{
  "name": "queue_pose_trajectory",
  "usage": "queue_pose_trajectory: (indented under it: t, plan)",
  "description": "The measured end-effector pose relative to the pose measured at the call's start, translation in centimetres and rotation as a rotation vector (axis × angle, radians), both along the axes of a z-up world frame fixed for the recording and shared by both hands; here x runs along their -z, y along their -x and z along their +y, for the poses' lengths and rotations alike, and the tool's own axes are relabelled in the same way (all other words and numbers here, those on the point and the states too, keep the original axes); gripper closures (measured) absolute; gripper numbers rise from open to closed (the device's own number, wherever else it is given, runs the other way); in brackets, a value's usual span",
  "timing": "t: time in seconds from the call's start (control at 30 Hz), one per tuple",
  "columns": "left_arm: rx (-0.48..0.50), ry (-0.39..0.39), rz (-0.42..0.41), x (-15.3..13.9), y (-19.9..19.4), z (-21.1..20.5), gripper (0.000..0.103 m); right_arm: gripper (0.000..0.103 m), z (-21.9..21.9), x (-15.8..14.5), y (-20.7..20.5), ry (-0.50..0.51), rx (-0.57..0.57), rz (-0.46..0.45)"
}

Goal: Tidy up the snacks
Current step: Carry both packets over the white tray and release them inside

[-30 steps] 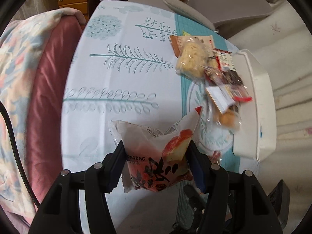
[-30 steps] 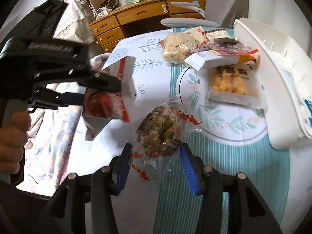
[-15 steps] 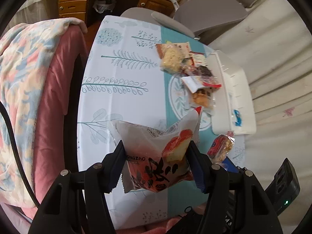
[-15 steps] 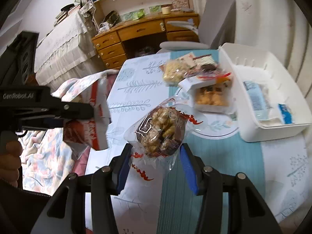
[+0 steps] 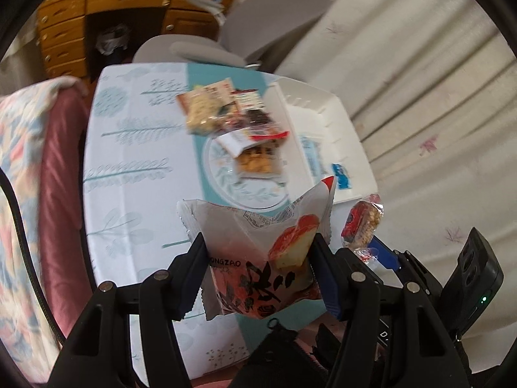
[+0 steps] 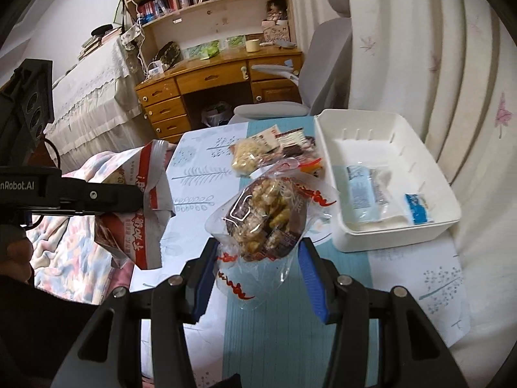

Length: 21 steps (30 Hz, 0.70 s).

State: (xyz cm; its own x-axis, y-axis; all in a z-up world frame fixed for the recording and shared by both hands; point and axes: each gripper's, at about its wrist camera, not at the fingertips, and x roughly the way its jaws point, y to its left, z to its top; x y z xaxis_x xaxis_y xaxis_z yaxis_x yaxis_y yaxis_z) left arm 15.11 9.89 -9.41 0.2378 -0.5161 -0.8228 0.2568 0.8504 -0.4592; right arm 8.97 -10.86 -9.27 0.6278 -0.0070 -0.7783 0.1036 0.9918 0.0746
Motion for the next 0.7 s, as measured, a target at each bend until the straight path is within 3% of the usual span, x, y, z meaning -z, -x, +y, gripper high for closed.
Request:
queue_pose_trajectory:
  t: [0.4, 0.7]
  plan:
    - [0.066, -0.037, -0.053, -3.0, -0.9, -9.1, 0.042, 0.053, -8.4, -2.8, 0.6, -0.031, 0.066, -0.028]
    - [0.048, -0.052, -0.048, -2.8, -2.9, -16.5, 0.041, 0.052, -15.1, -3.2, -1.5, -0.036, 0.029, -0.006]
